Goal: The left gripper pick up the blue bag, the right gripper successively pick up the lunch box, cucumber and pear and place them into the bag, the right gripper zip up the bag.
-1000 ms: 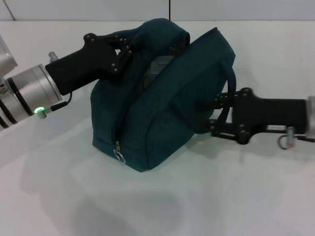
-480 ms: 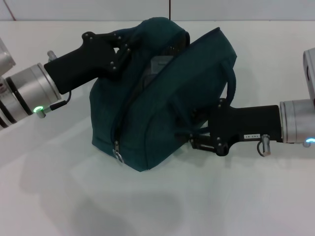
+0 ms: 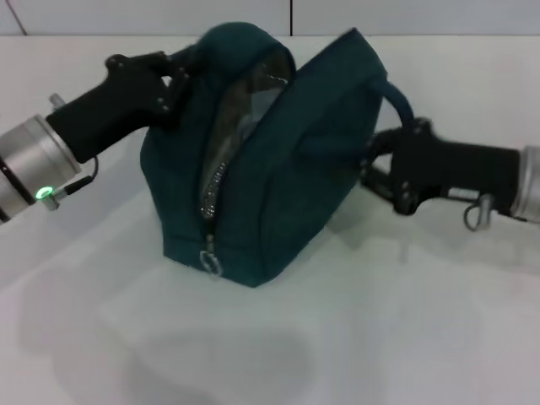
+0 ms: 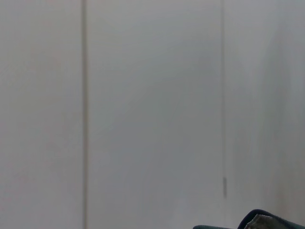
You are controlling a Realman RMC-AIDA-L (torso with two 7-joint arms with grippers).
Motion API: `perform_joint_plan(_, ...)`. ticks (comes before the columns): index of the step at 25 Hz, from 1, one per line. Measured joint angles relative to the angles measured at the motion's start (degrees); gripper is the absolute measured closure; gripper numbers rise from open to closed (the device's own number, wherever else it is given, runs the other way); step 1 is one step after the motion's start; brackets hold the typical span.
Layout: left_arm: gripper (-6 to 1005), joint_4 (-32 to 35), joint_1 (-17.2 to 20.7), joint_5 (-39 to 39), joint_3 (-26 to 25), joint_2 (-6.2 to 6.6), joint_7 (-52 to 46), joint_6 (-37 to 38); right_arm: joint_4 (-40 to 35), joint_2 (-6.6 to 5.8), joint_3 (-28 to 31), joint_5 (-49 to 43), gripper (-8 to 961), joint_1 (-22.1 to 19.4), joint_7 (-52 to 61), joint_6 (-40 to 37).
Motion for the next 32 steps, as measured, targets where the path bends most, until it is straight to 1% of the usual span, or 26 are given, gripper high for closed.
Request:
perform_joint_plan(4, 945, 0.0, 1.6, -1.7, 0.2, 0.04, 0.3, 0.7, 0.0, -0.32, 3.4, 1.5, 877, -1.1, -0.2, -2.9)
perform_joint_plan(5, 944, 0.0, 1.8, -1.7, 0.2, 0.03, 0.3, 0.9, 0.1, -0.44, 4.2, 1.5, 877, -1.1, -0.2, -3.8)
perform_joint_plan(7, 944, 0.0, 2.2, -1.3, 0.4, 0.03, -0.1, 1.6, 0.4, -0.74, 4.7, 1.5, 877, -1.0, -0.2, -4.7)
perform_joint_plan(12, 944, -1.5, 2.6, -0.8, 0.7, 0.02, -0.5, 3.4, 0.6, -0.88, 4.7, 1.3, 878, -0.8, -0.2, -4.9)
perform_joint_plan(17, 768, -2.2, 2.6, -0.8, 0.9, 0.03, 0.2, 5.2, 0.7, -0.81, 4.8, 0.7, 878, -0.7, -0.2, -4.9)
perform_joint_plan(23, 634, -2.5, 3.1, -1.9, 0.7, -0.03, 0.4, 7.9, 0.4, -0.58, 4.8, 0.7, 878, -1.0, -0.2, -4.9)
perform_joint_plan(28, 523, -2.5, 4.4, -4.3, 0.2, 0.26, -0.1, 11.8, 0.5, -0.5, 4.9, 1.0, 879, -1.1, -0.2, -5.0)
perform_joint_plan(32, 354, -2.1, 5.5, -4.6, 0.1, 0.52, -0.2, 12.4, 0.6, -0.49, 4.9, 1.0, 879, -1.1, -0.1, -5.0)
